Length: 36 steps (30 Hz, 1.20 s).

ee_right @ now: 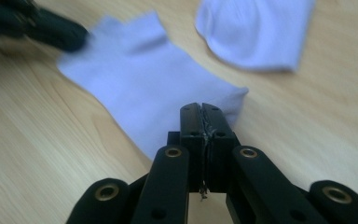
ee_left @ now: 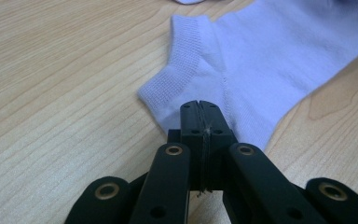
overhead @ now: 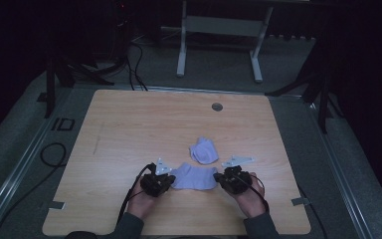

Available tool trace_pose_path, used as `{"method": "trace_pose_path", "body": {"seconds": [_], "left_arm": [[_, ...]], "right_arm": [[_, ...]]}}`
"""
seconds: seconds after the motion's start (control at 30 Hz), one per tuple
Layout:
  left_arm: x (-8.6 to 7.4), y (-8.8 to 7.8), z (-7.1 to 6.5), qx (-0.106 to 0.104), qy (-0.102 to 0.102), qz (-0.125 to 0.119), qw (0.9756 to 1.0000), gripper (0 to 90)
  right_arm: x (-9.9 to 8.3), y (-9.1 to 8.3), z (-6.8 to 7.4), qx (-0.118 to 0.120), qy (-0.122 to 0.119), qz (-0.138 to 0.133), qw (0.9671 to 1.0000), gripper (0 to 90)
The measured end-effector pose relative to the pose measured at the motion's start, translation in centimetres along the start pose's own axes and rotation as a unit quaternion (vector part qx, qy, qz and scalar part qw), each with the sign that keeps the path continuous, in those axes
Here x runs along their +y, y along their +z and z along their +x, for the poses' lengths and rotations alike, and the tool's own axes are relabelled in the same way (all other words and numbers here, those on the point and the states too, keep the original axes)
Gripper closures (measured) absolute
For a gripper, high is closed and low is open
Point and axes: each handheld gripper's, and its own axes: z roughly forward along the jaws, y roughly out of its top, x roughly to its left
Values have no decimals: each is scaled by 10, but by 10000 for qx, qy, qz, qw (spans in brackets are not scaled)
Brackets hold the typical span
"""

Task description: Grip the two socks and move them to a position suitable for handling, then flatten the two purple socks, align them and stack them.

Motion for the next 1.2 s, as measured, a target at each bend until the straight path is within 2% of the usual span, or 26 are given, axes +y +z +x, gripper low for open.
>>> {"method": "trace_pose_path", "body": {"seconds": [0.1,0.17,0.23,0.3,0.43,0.57,0.6,0.63,0.7,0.73,0.8,0.93,1.2], "left_arm": [[-1,-1,0,-4,-18,1,10000,898],[-1,-1,0,0,-32,2,10000,896],[-2,-2,1,4,-52,5,10000,888],[-2,-2,1,41,-51,3,10000,870],[-2,-3,4,106,-94,-11,9999,839],[-3,-5,7,172,-185,-66,9997,816],[-3,-5,7,172,-185,-66,9997,812],[-2,-7,8,173,-209,-87,9996,803],[-2,-8,10,190,-216,-109,9995,799],[-2,-9,12,197,-235,-126,9995,790],[-1,-10,13,208,-232,-129,9994,784],[-2,-14,21,331,-336,-160,9988,777],[-2,-14,27,390,-415,-158,9982,767]], "right_arm": [[-14,-1,-9,-66,140,132,9998,893],[-21,-1,-15,-191,193,211,9994,893],[-23,-3,-20,-222,295,184,9991,891],[-20,-6,-21,-243,289,111,9992,884],[-4,-9,-18,-223,113,-81,9997,854],[20,-3,-13,-159,-140,-227,9995,830],[20,-3,-13,-159,-140,-227,9995,830],[34,5,-9,-123,-304,-266,9991,822],[38,8,-7,-120,-344,-255,9990,820],[47,15,-4,-113,-464,-241,9986,819],[47,15,-4,-113,-464,-241,9986,819],[60,24,0,-82,-592,-224,9980,816],[72,40,-3,-62,-712,-106,9974,812]]}}
